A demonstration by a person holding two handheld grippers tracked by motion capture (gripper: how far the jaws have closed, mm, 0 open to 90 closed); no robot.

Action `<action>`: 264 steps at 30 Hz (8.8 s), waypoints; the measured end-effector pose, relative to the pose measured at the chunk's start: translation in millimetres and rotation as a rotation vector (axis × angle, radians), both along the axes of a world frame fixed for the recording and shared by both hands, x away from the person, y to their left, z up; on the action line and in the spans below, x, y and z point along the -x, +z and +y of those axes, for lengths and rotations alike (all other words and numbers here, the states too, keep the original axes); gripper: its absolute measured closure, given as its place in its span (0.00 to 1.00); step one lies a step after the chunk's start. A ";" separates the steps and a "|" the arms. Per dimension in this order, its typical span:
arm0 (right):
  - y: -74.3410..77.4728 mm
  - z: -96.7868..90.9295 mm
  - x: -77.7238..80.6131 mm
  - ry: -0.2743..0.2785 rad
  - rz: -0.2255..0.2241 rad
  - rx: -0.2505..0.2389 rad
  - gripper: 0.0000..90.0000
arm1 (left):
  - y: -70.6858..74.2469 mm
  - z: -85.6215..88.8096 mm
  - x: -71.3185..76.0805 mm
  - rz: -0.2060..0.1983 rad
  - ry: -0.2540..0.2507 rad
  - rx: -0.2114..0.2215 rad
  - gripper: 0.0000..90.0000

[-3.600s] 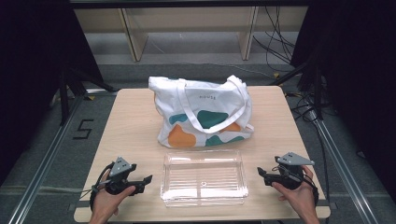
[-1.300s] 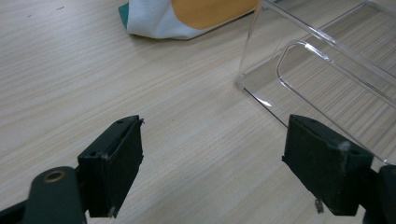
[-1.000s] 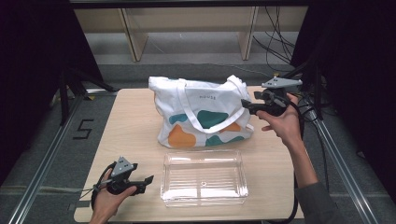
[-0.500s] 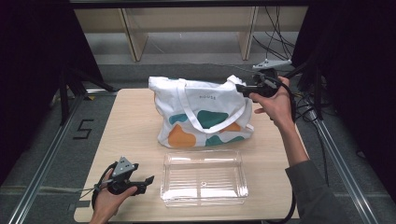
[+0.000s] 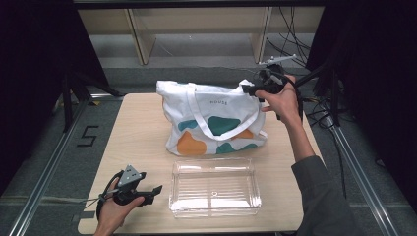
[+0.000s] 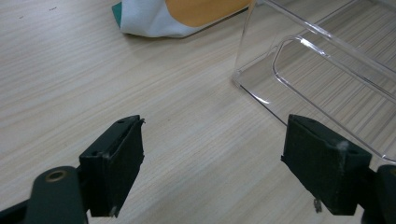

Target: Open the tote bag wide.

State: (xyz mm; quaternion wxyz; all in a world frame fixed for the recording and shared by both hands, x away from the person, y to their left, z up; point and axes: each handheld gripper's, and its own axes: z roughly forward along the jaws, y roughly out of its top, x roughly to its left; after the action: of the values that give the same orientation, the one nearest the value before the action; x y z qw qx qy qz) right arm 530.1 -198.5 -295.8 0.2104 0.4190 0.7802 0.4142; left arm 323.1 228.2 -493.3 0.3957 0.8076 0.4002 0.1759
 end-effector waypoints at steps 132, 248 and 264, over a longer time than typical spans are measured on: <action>-151.8 20.7 50.9 0.314 0.011 0.142 0.98 | 117.1 -49.4 -117.8 -0.162 -0.074 0.193 0.94; -171.1 -5.9 49.7 0.279 0.195 0.286 1.00 | 6.6 -49.6 -182.3 0.029 0.014 0.058 0.93; -125.6 -27.2 54.9 0.255 0.045 0.162 0.99 | 53.8 -37.2 -151.8 -0.071 -0.011 0.175 0.90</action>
State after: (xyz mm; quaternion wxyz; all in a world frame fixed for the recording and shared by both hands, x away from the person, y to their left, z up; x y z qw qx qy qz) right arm 475.3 -225.7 -421.4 0.1716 0.3073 0.8626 0.3635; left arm 474.9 190.9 -439.5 0.4796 0.7655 0.3952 0.1669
